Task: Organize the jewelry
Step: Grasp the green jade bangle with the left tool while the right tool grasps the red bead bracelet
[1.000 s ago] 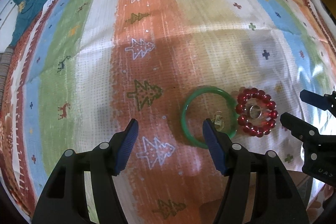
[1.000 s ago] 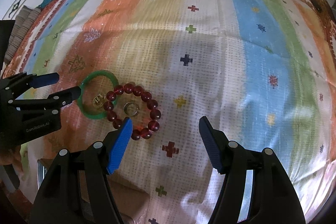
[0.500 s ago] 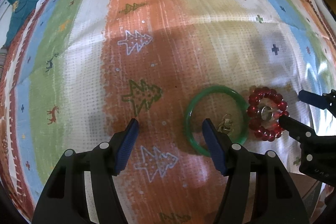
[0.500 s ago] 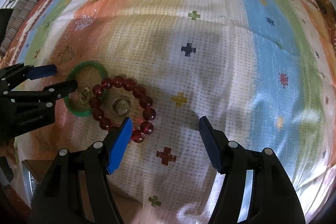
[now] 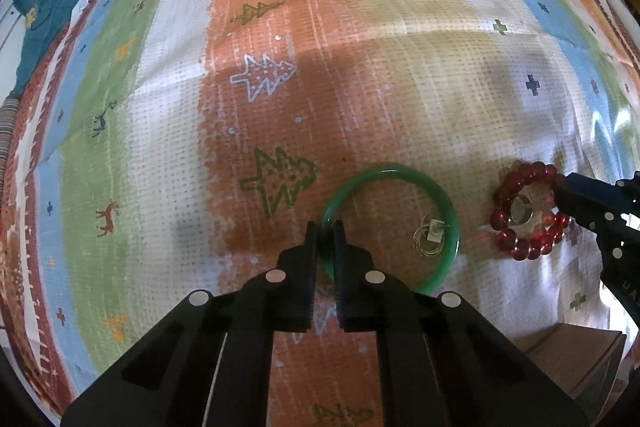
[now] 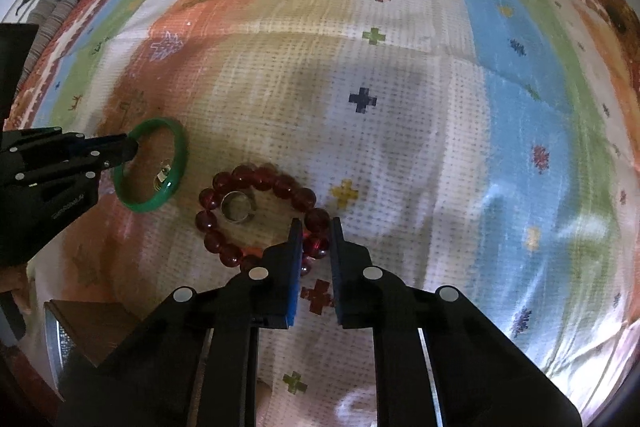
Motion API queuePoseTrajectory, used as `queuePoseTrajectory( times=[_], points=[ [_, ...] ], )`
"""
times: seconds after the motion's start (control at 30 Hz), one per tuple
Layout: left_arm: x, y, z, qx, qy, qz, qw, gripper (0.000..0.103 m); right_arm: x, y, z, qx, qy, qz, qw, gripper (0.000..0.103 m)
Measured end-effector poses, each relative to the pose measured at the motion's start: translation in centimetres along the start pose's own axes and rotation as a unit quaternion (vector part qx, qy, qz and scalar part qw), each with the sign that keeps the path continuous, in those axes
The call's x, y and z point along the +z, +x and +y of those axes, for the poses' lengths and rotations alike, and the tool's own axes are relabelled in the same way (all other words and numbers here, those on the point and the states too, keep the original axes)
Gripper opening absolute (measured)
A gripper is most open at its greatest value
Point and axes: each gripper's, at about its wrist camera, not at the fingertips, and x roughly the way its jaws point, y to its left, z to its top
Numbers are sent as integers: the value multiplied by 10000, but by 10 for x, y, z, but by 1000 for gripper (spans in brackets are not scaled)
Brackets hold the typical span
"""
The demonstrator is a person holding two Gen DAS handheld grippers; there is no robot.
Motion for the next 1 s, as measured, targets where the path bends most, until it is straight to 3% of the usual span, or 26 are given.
queuePoseTrajectory(
  times=[0.5,0.93,1.0],
  points=[
    [-6,-35,-11,-108,74,-228,9997,7,1,-36,-2,126,165,-433,9988,14],
    [-12,-75,-6,-234,-41,-650,9976,8,-5,-67,9,240,81,-756,9968,13],
    [-13,-80,-6,-210,-52,-676,9975,8,-8,-68,10,243,99,-768,9967,1]
  ],
)
